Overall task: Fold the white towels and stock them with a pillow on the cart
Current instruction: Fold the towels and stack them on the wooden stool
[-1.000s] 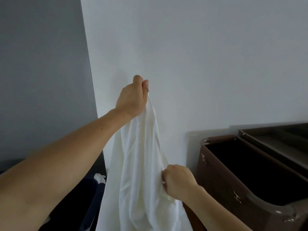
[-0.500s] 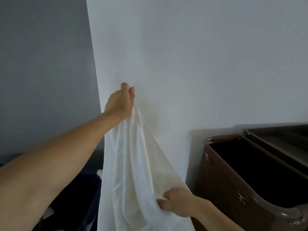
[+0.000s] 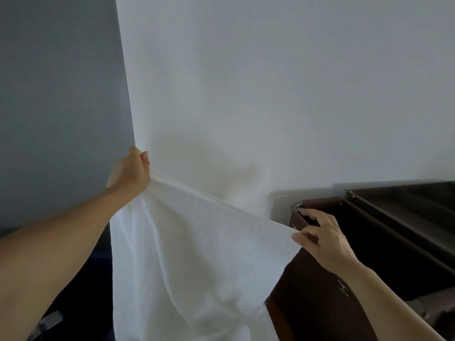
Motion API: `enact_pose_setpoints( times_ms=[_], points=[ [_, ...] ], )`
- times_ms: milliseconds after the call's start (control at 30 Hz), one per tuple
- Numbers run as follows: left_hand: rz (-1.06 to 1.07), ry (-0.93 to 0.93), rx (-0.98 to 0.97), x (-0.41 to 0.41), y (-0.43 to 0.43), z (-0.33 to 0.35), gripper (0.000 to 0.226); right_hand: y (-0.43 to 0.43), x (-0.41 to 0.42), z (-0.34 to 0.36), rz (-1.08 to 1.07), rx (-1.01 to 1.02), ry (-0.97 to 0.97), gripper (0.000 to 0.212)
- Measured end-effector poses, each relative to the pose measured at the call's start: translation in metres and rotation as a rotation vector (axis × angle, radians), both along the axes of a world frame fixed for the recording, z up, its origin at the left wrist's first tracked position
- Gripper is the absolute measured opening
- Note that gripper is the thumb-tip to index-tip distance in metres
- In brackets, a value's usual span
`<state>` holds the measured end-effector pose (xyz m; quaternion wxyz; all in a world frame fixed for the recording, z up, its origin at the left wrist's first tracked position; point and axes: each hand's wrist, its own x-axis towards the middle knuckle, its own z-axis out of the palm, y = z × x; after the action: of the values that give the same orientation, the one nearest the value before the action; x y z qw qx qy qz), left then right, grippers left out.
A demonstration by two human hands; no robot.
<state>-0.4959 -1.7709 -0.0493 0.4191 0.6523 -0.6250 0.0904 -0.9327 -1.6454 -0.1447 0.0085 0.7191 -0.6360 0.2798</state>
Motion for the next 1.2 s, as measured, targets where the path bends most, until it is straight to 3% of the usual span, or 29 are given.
enact_pose_setpoints(
  times_ms=[100, 233, 467, 533, 600, 667, 767, 867, 967, 1000, 1100, 1200],
  points=[
    [-0.004, -0.016, -0.003, 0.001, -0.001, 0.0, 0.035, 0.005, 0.004, 0.007, -0.023, 0.077, -0.142, 0.041],
    [0.005, -0.002, 0.012, 0.004, 0.001, 0.0, 0.034, 0.006, 0.013, 0.012, -0.057, 0.015, -0.5, 0.005],
    [0.016, 0.006, 0.018, 0.006, 0.005, -0.007, 0.032, -0.01, 0.016, 0.018, -0.043, -0.072, -1.033, 0.018],
    [0.018, 0.011, 0.012, 0.006, 0.004, -0.007, 0.032, -0.012, 0.015, 0.018, -0.023, -0.02, -1.071, 0.024],
    [0.015, 0.018, 0.006, 0.006, 0.003, -0.006, 0.032, -0.015, 0.01, 0.014, -0.065, 0.085, -0.939, 0.024],
    [0.002, 0.002, -0.005, 0.002, 0.004, -0.005, 0.033, -0.013, 0.006, 0.009, -0.101, 0.184, -0.811, 0.015],
    [-0.021, -0.005, -0.012, -0.006, 0.005, -0.003, 0.033, -0.005, 0.0, 0.011, -0.099, 0.184, -0.827, 0.007],
    [-0.032, 0.012, -0.035, -0.018, 0.004, 0.004, 0.033, 0.009, -0.009, 0.027, 0.036, 0.133, -1.145, 0.015],
    [-0.05, 0.065, -0.001, -0.037, 0.0, 0.019, 0.034, 0.023, -0.024, 0.044, 0.24, 0.121, -1.46, 0.043],
    [-0.057, 0.091, 0.026, -0.042, -0.006, 0.023, 0.035, 0.024, -0.028, 0.045, 0.255, 0.125, -1.524, 0.041],
    [-0.027, 0.23, 0.185, -0.046, -0.033, 0.019, 0.04, 0.02, -0.036, 0.034, 0.062, 0.132, -1.72, 0.027],
    [0.032, 0.263, 0.435, -0.04, -0.049, -0.013, 0.037, 0.017, -0.033, 0.012, -0.185, 0.193, -1.668, 0.027]
  ],
)
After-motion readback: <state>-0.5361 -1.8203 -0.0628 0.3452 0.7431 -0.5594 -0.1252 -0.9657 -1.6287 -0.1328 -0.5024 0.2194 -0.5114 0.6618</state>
